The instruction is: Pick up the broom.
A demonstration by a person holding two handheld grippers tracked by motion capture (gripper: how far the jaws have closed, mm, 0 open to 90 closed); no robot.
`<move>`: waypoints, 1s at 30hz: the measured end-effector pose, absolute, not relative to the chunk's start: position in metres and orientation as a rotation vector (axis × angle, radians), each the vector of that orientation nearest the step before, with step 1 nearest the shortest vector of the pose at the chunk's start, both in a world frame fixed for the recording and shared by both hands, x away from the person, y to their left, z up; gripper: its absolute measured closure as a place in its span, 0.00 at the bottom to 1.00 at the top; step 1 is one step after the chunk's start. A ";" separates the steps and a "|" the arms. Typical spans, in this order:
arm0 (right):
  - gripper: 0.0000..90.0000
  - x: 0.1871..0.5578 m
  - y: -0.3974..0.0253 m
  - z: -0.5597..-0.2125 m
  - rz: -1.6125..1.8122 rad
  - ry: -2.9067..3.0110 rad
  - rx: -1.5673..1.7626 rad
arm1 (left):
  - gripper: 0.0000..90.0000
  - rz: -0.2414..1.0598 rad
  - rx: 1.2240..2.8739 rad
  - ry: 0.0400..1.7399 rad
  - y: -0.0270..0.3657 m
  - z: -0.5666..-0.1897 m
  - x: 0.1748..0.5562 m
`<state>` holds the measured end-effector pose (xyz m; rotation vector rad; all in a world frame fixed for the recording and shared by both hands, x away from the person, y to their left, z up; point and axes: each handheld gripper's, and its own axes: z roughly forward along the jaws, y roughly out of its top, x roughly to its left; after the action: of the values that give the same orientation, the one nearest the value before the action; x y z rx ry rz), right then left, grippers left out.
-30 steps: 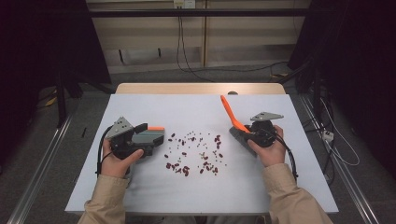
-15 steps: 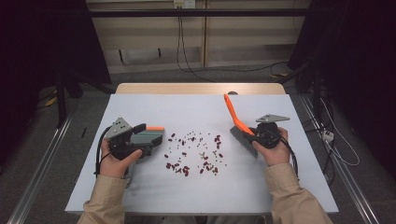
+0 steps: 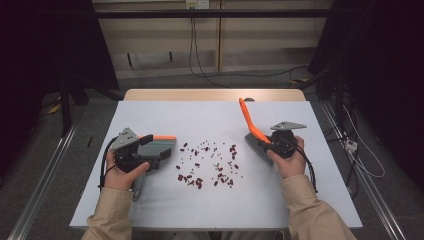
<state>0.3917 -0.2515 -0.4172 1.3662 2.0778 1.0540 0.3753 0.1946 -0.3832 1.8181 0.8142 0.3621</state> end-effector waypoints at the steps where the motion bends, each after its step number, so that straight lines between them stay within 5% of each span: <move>1: 0.79 0.392 -0.251 -0.416 1.062 2.073 1.356 | 0.13 0.361 1.819 0.820 0.195 -0.385 0.375; 30: 0.74 0.423 -0.234 -0.410 0.966 2.145 1.369 | 0.07 0.367 1.800 0.815 0.207 -0.394 0.374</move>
<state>0.4233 -0.2336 -0.4104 1.3687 2.1446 0.9665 0.3743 0.2070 -0.3937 1.8004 0.8154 0.3669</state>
